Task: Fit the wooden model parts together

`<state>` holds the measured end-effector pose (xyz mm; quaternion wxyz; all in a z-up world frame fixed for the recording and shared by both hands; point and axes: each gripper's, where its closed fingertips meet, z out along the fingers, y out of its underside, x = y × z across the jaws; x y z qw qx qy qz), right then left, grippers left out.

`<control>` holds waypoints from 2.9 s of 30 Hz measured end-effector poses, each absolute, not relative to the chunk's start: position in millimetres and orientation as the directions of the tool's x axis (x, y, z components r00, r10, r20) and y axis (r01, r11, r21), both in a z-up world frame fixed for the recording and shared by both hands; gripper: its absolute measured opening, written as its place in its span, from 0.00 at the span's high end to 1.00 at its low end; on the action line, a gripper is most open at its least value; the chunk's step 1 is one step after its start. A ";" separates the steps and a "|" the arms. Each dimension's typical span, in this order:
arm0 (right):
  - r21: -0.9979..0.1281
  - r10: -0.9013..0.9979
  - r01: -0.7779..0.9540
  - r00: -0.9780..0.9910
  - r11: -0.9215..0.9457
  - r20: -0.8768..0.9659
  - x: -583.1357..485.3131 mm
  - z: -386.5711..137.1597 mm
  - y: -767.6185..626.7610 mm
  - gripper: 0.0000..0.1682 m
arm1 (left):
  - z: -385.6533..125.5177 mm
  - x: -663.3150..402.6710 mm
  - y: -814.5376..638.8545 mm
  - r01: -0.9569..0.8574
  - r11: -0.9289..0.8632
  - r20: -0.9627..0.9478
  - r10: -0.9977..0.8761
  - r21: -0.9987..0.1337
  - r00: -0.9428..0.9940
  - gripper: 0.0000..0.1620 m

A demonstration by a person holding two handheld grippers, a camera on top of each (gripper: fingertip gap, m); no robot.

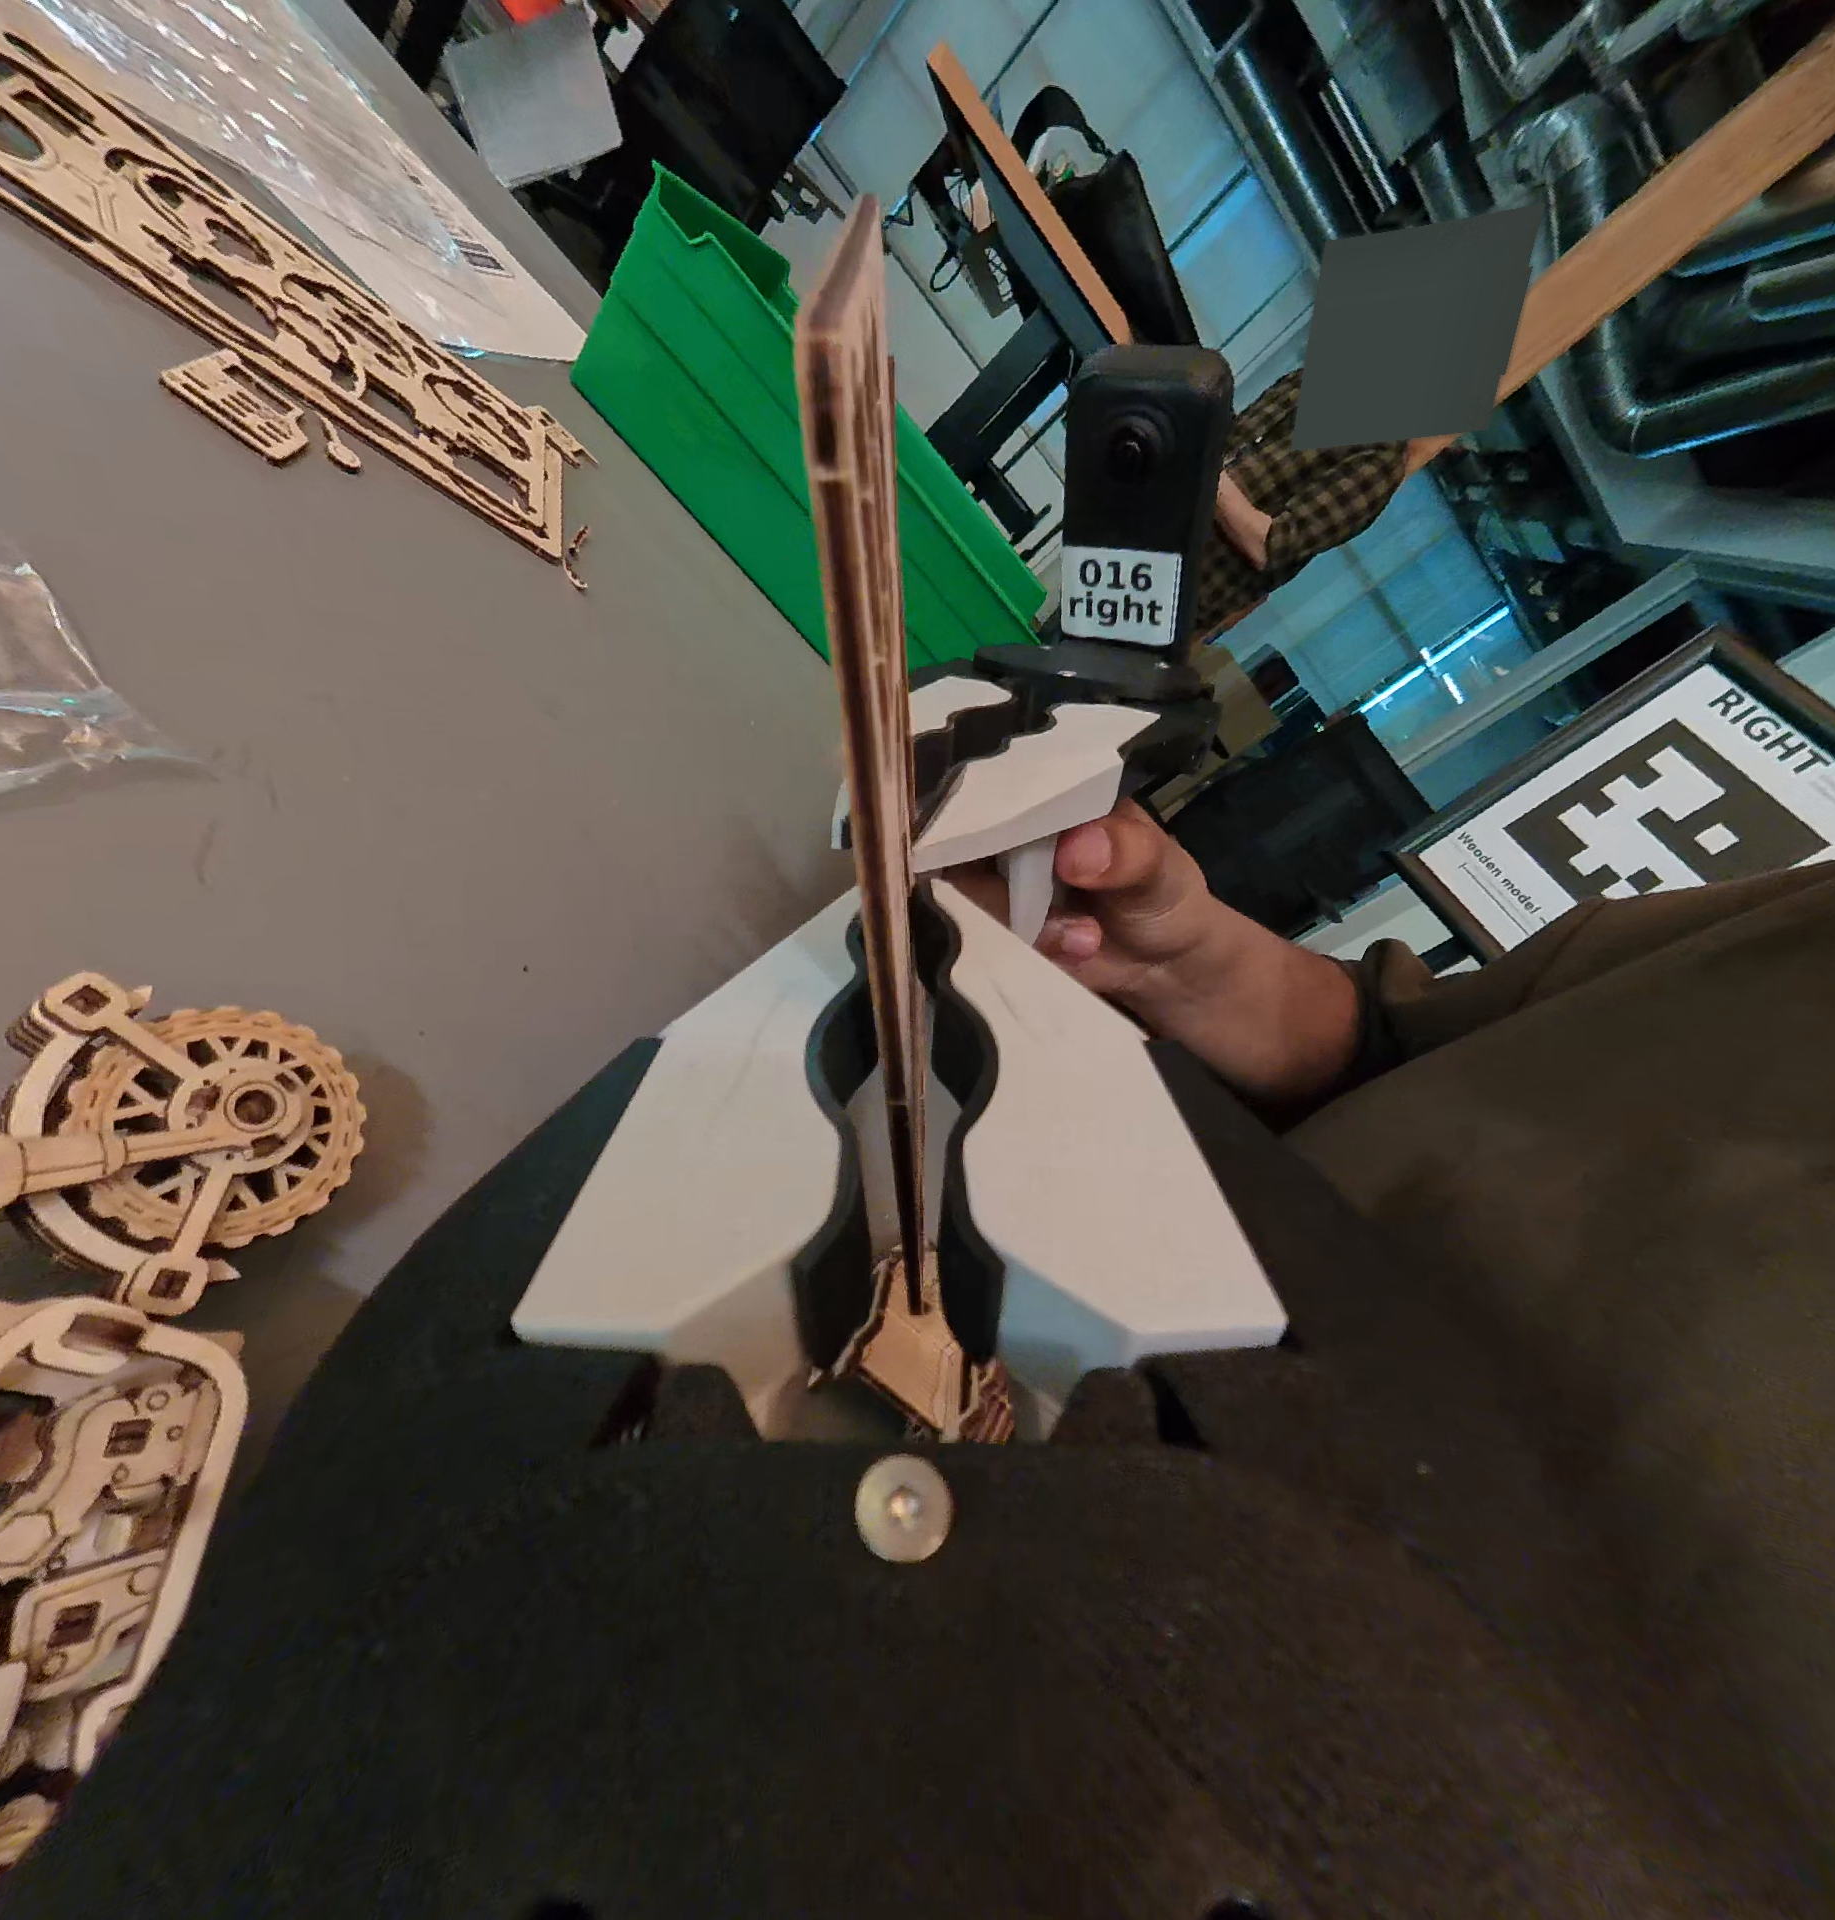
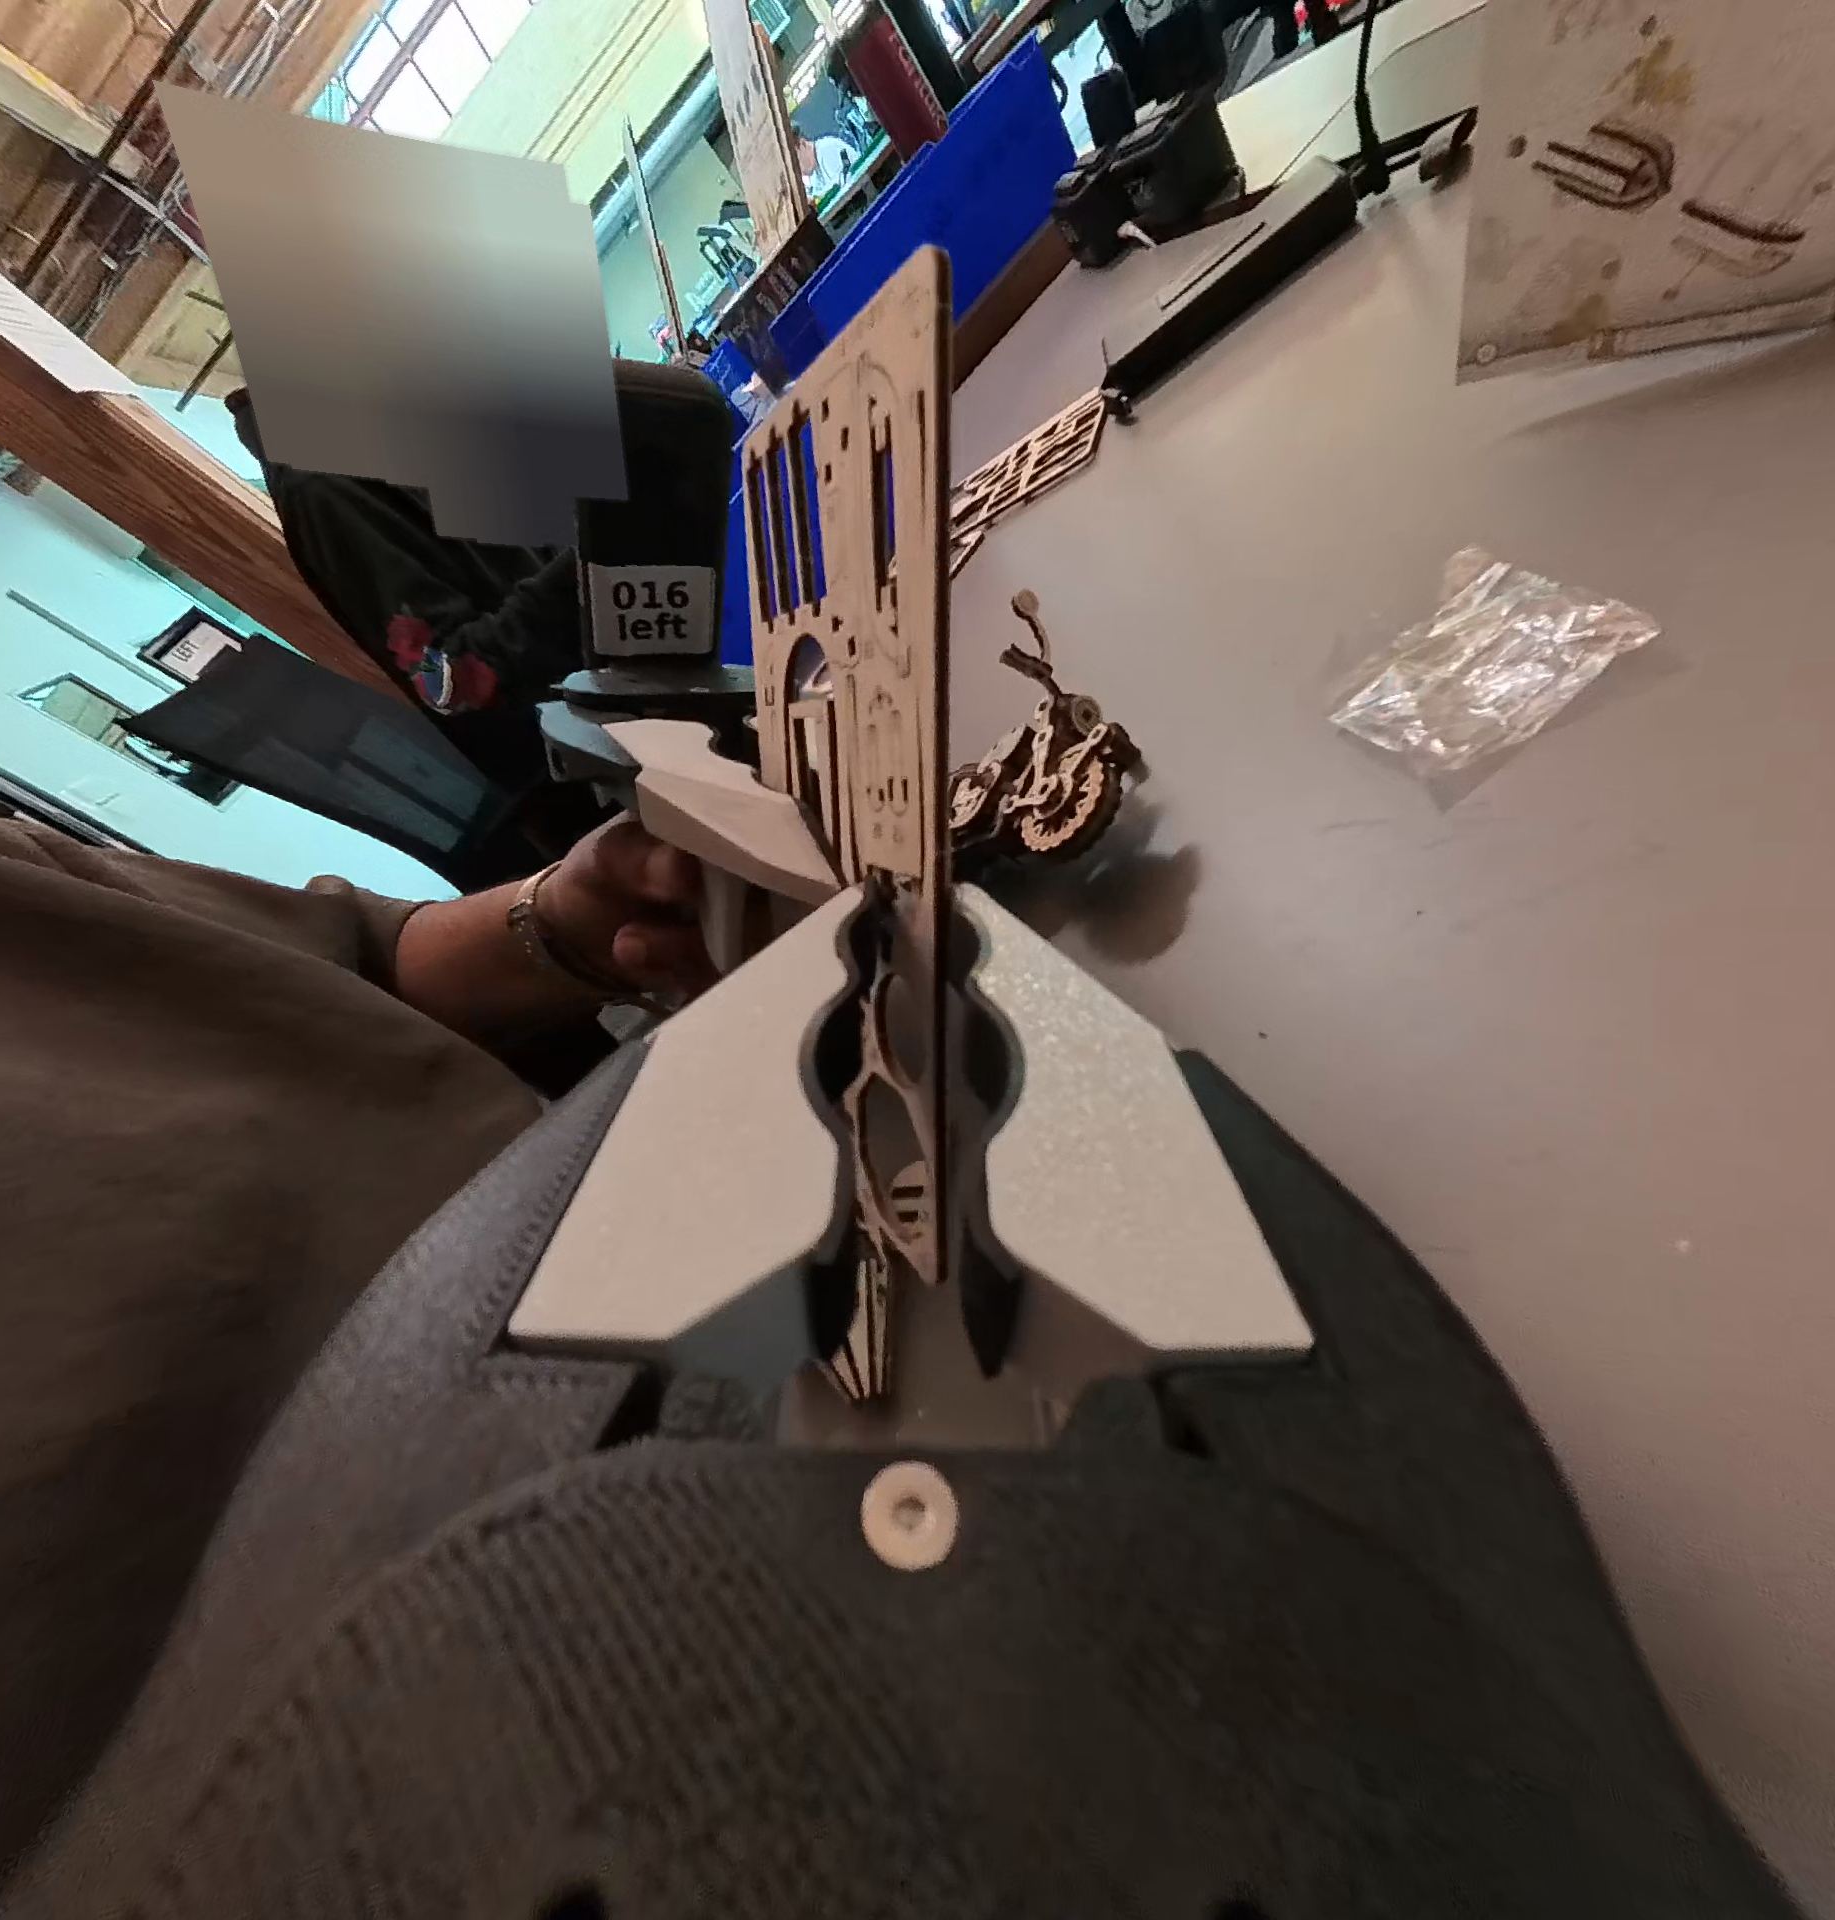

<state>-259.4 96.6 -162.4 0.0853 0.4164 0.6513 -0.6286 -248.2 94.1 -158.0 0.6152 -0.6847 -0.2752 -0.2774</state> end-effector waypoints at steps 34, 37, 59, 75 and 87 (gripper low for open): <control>-0.666 0.221 0.706 -0.628 -0.241 -0.746 -251.3 -141.1 87.8 0.99 | -146.6 -237.8 97.5 0.776 -0.057 0.777 -0.093 -0.628 0.622 1.00; -0.663 0.229 0.708 -0.622 -0.243 -0.749 -251.8 -141.6 87.3 1.00 | -147.2 -242.1 96.6 0.762 -0.036 0.763 -0.061 -0.647 0.644 0.97; -0.654 0.247 0.714 -0.606 -0.250 -0.756 -252.8 -142.3 90.0 1.00 | -148.3 -251.7 94.0 0.727 -0.004 0.727 0.011 -0.687 0.687 0.91; -0.657 0.257 0.713 -0.606 -0.245 -0.753 -251.3 -140.7 89.8 1.00 | -148.1 -252.4 92.6 0.650 -0.028 0.648 0.051 -0.760 0.760 0.89; -0.707 0.320 0.675 -0.636 -0.211 -0.702 -250.1 -138.7 89.9 1.00 | -145.8 -251.7 92.8 0.654 -0.051 0.653 0.045 -0.755 0.756 0.91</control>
